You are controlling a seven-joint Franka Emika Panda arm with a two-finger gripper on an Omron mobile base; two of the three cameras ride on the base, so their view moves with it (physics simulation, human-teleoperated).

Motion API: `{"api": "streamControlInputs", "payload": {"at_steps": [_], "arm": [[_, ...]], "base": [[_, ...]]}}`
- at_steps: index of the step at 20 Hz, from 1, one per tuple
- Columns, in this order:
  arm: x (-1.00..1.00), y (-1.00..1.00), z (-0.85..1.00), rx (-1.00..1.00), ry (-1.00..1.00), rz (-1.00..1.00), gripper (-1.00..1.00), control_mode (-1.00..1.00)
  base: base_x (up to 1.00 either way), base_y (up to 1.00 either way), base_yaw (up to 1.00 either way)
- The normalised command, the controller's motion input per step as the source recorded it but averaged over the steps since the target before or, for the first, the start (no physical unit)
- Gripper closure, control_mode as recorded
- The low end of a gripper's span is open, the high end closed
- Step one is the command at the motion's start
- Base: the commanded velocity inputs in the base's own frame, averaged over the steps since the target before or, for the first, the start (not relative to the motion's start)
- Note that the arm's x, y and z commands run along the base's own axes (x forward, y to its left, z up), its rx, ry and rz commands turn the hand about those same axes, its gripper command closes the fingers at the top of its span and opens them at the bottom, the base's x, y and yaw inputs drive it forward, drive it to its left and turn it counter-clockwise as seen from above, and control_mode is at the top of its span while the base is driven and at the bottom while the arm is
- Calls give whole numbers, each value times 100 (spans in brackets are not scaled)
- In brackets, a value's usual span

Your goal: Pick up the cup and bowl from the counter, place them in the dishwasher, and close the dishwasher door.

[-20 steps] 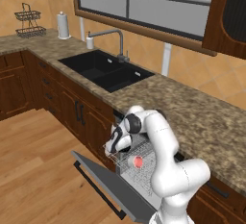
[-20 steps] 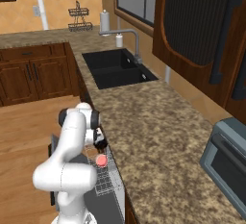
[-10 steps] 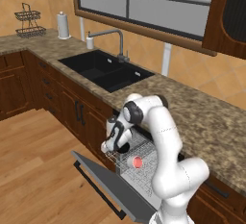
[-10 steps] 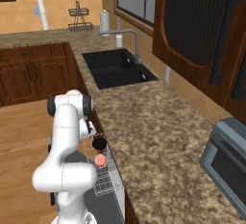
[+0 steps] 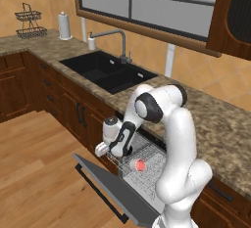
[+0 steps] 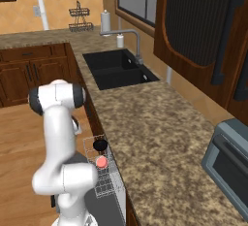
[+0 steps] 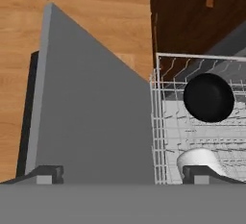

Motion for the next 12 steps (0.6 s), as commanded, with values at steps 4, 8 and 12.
{"api": "streamControlInputs", "payload": {"at_steps": [4, 8, 12], "arm": [[-44, 0, 100, -1, -22, -9, -100, -100], [-61, -1, 100, 0, -10, -9, -100, -100], [-100, 0, 100, 2, 11, -2, -100, -100]], "base": [[0, 0, 0], [0, 0, 0], [0, 0, 0]]}}
